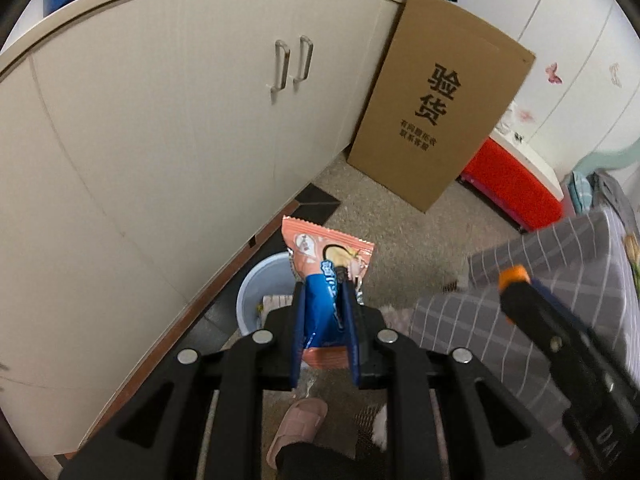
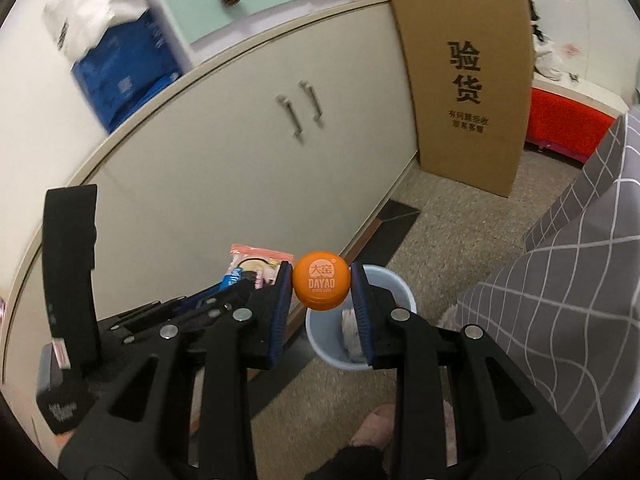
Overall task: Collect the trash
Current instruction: 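Carry the snack packet and orange cap over the wastebasket, then open both tools to drop the packet and cap into the wastebasket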
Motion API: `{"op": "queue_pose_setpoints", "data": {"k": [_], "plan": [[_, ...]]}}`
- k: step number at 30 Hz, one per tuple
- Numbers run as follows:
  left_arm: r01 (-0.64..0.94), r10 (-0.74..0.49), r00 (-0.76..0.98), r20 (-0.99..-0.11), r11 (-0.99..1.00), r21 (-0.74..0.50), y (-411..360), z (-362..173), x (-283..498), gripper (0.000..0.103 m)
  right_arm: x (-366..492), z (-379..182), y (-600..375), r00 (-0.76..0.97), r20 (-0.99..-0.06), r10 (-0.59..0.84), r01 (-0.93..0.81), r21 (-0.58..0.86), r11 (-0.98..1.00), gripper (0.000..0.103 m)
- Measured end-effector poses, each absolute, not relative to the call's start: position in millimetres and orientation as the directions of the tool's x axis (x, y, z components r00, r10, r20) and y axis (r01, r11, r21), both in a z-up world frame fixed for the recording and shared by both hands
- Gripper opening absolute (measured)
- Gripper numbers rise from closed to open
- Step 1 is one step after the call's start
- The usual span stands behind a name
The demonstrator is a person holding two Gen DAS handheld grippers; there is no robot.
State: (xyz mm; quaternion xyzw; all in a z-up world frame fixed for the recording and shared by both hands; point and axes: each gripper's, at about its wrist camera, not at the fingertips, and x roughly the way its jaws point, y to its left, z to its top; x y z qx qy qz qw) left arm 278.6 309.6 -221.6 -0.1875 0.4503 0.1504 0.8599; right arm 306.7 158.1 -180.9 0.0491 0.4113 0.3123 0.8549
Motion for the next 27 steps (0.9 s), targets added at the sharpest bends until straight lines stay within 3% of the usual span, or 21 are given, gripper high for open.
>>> {"op": "queue_pose_setpoints", "data": {"k": [2,3,4,27], "plan": [[-0.43,0.094,0.547,-0.832,0.884,-0.183,315.7,-221.1,291.7,0.032,314.9,-184.7,155.7,0.486,-0.658,0.575,-0.467,0.361,0.808,0.029],[-0.435,0.102,0.538,-0.836,0.884,-0.172,317.3,-221.4,295.1,0.058,319.1,-186.9,154.3,0.494,-0.656,0.571,-0.454,0.365,0.812,0.029],[-0.446,0.123,0.547,-0.828,0.88,-0.164,319.3,-220.6,295.3,0.072,321.8,-188.5,153.3,0.495,-0.658,0.568,-0.449,0.366,0.815,0.029],[-0.49,0.154,0.53,-0.834,0.858,-0.153,337.2,-228.4,267.8,0.073,321.9,-212.6,169.7,0.435,-0.707,0.557,-0.463,0.356,0.812,0.03]]}}
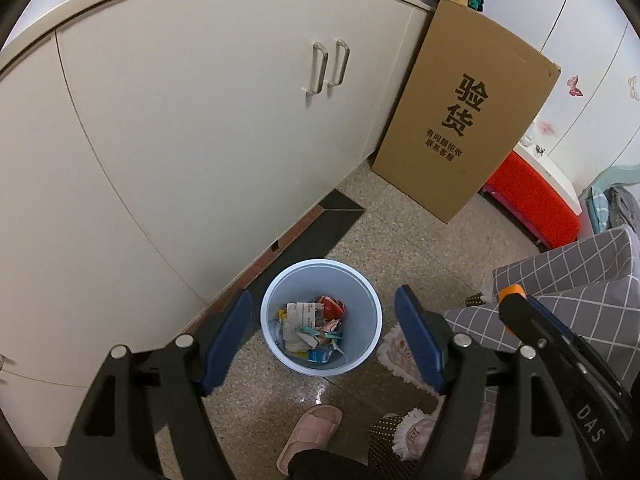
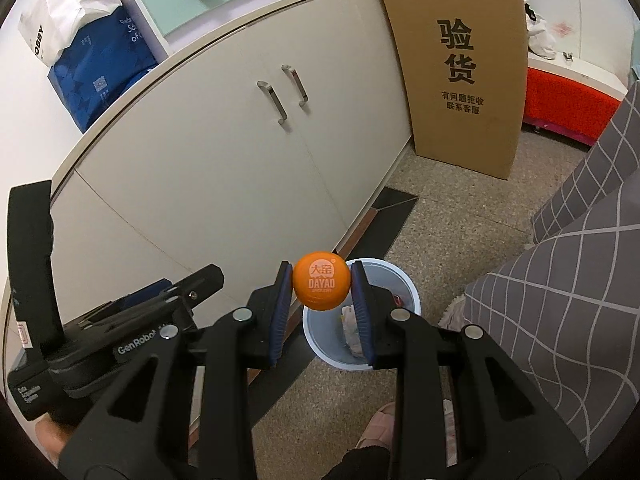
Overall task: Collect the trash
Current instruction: 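Open both tools to drop the packet and cap into the wastebasket, then move both open tools back over the table toward the green cloth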
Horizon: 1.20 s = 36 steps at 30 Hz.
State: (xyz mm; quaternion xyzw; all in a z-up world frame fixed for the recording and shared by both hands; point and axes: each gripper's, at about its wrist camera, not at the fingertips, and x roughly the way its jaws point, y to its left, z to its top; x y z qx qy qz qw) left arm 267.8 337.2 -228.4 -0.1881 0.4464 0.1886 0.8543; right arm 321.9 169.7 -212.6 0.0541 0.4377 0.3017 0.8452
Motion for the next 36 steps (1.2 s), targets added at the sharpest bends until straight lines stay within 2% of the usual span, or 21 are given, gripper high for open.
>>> {"op": "queue_pose_setpoints", "data": {"k": [5,11,12,13,14,15,27,36], "plan": [[-0.507,0.174,0.538,-0.825,0.849,-0.151,344.1,-223.7,259.8,0.073,322.3,-207.9,174.5,0.447,-0.695,0.563,-0.473,0.351,0.808,0.03],[-0.579,0.286,0.531,-0.798,0.81,-0.094,358.5,-213.6,249.0,0.075,327.7,-198.7,190.2,0.465,-0.668,0.581,-0.495,0.348,0.796,0.03],[-0.589,0.295,0.528,-0.796,0.803,-0.094,360.7,-213.1,247.8,0.075,330.1,-197.8,194.5,0.472,-0.658,0.587,-0.498,0.35,0.793,0.035],[-0.601,0.302,0.52,-0.799,0.794,-0.091,363.8,-213.1,246.6,0.076,334.0,-198.4,199.7,0.47,-0.649,0.599,-0.506,0.358,0.785,0.066],[-0.601,0.297,0.516,-0.803,0.794,-0.093,366.6,-213.8,247.0,0.076,337.0,-199.3,203.1,0.476,-0.651,0.591,-0.501,0.351,0.791,0.078],[-0.599,0.29,0.514,-0.807,0.795,-0.096,368.7,-214.5,246.2,0.076,339.2,-200.3,205.5,0.496,-0.659,0.566,-0.483,0.331,0.81,0.081],[-0.573,0.254,0.541,-0.802,0.809,-0.13,355.9,-200.4,243.7,0.076,334.5,-189.3,188.5,0.489,-0.693,0.53,-0.464,0.307,0.831,0.081],[-0.512,0.225,0.604,-0.765,0.844,-0.156,313.8,-160.0,241.9,0.077,319.7,-146.9,151.7,0.52,-0.668,0.533,-0.466,0.301,0.832,0.081]]}}
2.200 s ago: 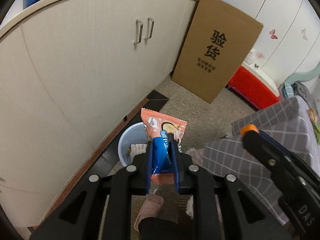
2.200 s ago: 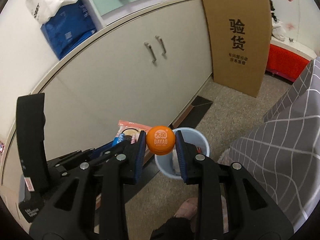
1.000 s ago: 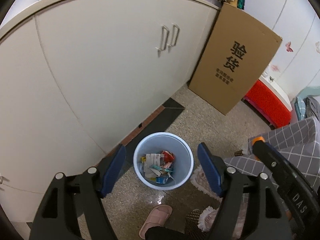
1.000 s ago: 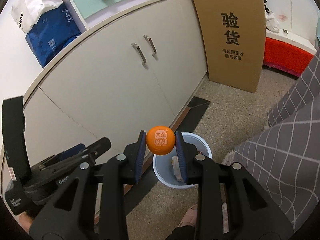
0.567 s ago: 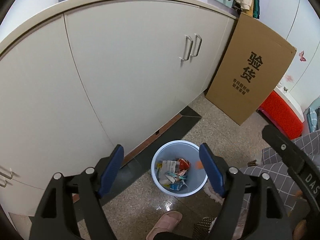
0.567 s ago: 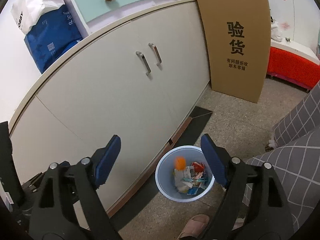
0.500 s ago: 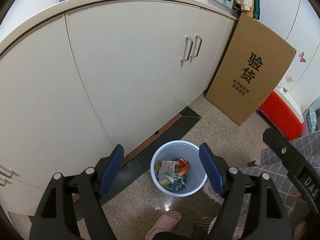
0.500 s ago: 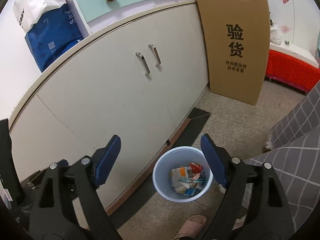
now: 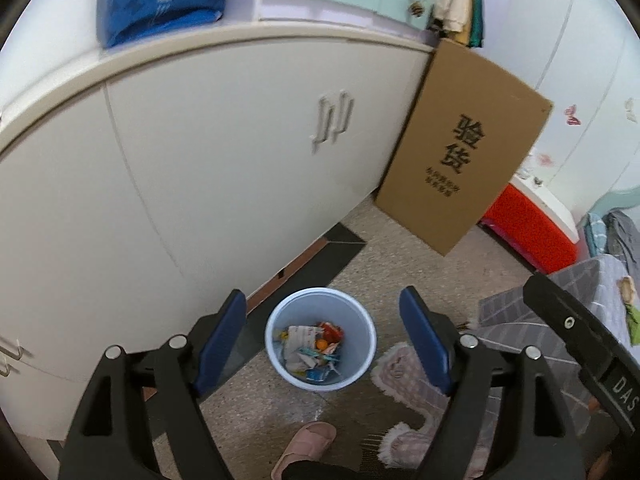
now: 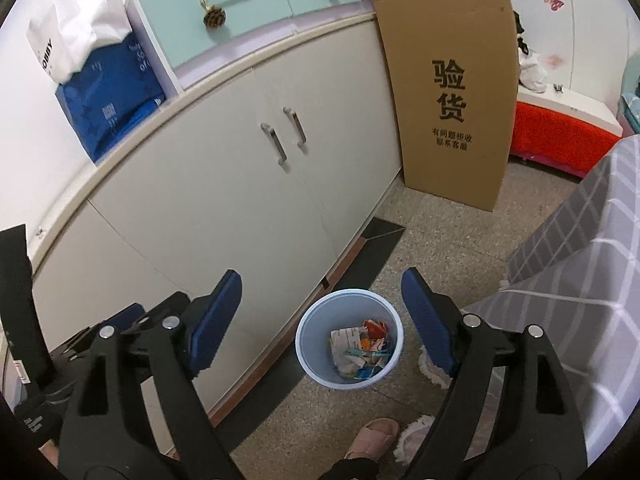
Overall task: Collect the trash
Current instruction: 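Move both open tools back over the table toward the green cloth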
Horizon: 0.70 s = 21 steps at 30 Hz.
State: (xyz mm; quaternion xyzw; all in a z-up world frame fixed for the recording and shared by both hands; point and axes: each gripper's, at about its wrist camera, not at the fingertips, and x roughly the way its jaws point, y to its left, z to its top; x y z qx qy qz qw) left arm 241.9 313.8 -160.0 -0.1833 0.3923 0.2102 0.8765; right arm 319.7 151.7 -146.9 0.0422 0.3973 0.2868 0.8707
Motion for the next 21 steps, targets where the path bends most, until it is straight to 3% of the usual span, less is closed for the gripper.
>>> {"op": "queue_pose_setpoints", "data": {"k": [9,18,21], "plan": [[-0.353,0.055,0.669,-0.741,0.901,-0.252,222.6,-115.3,266.1,0.079,301.1,-93.4,68.2,0.624,-0.619,0.478,-0.431,0.238,0.87,0.082],[-0.06,-0.052,0.69,-0.722,0.99,-0.129,64.7,-87.3,317.5,0.083,302.5,-70.0,-83.2,0.747,-0.589,0.31,-0.215,0.227,0.95,0.086],[0.004,-0.036,0.673,-0.739,0.999,-0.045,8.7,-92.4,340.4,0.083,304.9,-71.4,-139.6,0.77,-0.589,0.245,-0.133,0.228,0.964,0.087]]}}
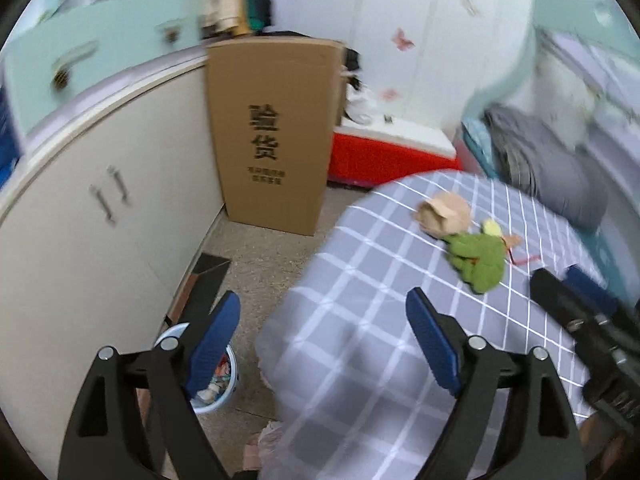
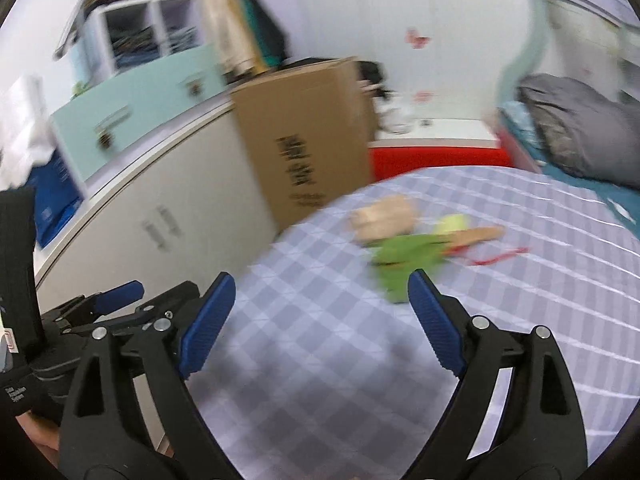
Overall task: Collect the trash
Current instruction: 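Move both open tools back over the table toward the green cloth, then grasp the green cloth with the left tool while the right grasps the tan paper bag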
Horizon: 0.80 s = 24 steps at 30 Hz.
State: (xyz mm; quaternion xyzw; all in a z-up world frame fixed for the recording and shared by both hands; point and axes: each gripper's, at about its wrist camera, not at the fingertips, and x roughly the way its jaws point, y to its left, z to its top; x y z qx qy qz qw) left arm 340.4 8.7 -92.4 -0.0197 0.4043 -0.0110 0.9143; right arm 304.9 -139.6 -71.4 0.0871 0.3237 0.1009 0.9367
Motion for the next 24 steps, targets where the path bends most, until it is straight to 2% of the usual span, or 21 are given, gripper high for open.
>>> {"op": "queue_pose_setpoints", "data": {"k": [5,10,17,20,21,22,24], "plan": [[0.103,-0.072,0.637,-0.768,0.995,-0.009,-59.0,-105.4,364.2,0.083,317.6,-86.9,-219.2,0.748,-0.644,0.16,-0.016,0.223,0.975,0.088],[0.235,-0.067,0.635,-0.769,0.966,0.11,-129.2,-121.4,383.5,0.083,324.4,-102.3,-275.6,0.738,-0.664,0.12,0.067,0.249,0.966,0.088],[0.291,-0.038,0.629,-0.777,0.938,0.19,-165.2,-143.6,408.5,0.082,332.6,-119.4,-304.8,0.707,-0.691,0.152,0.083,0.294,0.952,0.088],[0.302,-0.093,0.609,-0.787,0.946,0.122,-163.0,-142.0,413.3,0.039,339.4,-123.0,-306.7,0.695,-0.697,0.174,0.071,0.308,0.949,0.088],[0.292,-0.092,0.608,-0.788,0.949,0.115,-161.7,-140.3,414.1,0.033,340.7,-122.7,-305.4,0.695,-0.698,0.174,0.07,0.307,0.949,0.088],[0.293,-0.099,0.612,-0.785,0.95,0.109,-159.7,-138.8,413.8,0.02,340.5,-121.9,-303.8,0.697,-0.696,0.174,0.068,0.306,0.95,0.088],[0.314,-0.152,0.614,-0.775,0.947,0.063,-154.7,-131.1,408.2,0.014,342.7,-120.1,-302.2,0.7,-0.692,0.176,0.065,0.307,0.95,0.088]]}}
